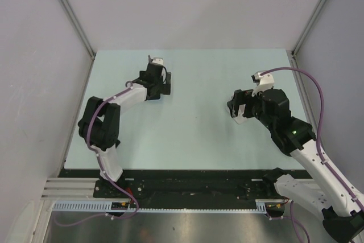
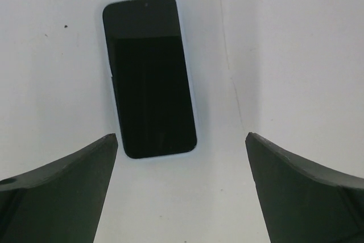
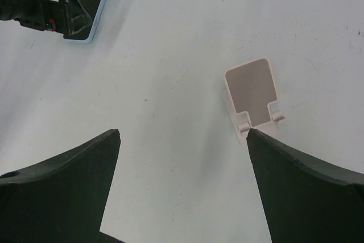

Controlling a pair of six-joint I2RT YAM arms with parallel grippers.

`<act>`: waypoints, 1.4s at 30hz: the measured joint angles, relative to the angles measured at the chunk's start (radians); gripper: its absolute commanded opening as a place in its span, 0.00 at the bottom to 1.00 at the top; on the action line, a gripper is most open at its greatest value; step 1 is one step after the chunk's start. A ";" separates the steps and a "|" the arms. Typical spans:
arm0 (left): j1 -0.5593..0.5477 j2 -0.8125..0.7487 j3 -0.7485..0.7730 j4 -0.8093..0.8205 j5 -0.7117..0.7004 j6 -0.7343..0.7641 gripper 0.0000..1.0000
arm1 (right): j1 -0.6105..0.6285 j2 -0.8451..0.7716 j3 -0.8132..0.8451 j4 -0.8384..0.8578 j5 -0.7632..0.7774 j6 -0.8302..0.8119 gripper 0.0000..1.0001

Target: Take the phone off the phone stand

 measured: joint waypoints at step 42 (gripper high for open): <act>-0.043 0.198 0.122 -0.157 -0.276 0.116 1.00 | -0.006 0.042 0.000 -0.005 -0.040 -0.034 1.00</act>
